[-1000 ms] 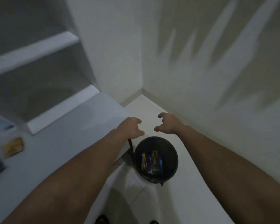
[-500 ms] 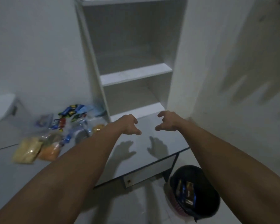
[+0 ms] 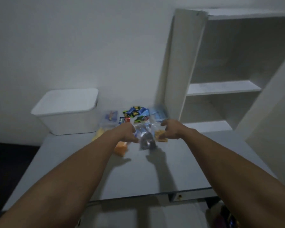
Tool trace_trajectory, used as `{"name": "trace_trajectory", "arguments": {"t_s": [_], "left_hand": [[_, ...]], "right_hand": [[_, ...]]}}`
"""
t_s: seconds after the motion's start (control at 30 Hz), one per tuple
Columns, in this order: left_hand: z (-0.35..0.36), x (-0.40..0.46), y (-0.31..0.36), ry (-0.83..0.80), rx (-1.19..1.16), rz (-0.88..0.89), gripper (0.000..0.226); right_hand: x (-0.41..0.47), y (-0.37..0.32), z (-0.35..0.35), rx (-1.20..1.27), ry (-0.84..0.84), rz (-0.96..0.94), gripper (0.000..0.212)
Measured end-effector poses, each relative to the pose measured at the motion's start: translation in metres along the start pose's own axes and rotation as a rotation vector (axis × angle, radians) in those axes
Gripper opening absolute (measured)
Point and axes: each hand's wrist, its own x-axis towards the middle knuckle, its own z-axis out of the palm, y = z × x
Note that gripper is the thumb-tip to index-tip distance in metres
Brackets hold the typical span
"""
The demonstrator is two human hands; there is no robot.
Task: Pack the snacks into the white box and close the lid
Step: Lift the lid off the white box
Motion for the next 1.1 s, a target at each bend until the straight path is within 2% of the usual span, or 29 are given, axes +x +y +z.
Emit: {"name": "trace_trajectory", "arguments": {"t_s": [0.17, 0.33, 0.43, 0.73, 0.87, 1.1], "left_hand": [[-0.02, -0.009, -0.058, 0.024, -0.022, -0.08, 0.046], [-0.041, -0.007, -0.11, 0.08, -0.095, -0.189, 0.07], [-0.057, -0.001, -0.14, 0.108, -0.137, -0.252, 0.075], [-0.108, 0.024, -0.223, 0.24, -0.18, -0.421, 0.07], [-0.123, 0.028, -0.262, 0.308, -0.194, -0.504, 0.065], [-0.142, 0.031, -0.331, 0.363, -0.188, -0.587, 0.062]], "right_hand": [[0.034, -0.069, 0.015, -0.095, -0.027, -0.086, 0.077], [0.071, -0.131, 0.022, -0.151, -0.049, -0.204, 0.071], [0.099, -0.161, 0.025, -0.159, -0.052, -0.259, 0.074], [0.181, -0.235, 0.023, -0.154, -0.121, -0.417, 0.074], [0.207, -0.259, 0.029, -0.149, -0.135, -0.46, 0.067], [0.246, -0.293, 0.055, -0.165, -0.108, -0.41, 0.066]]}}
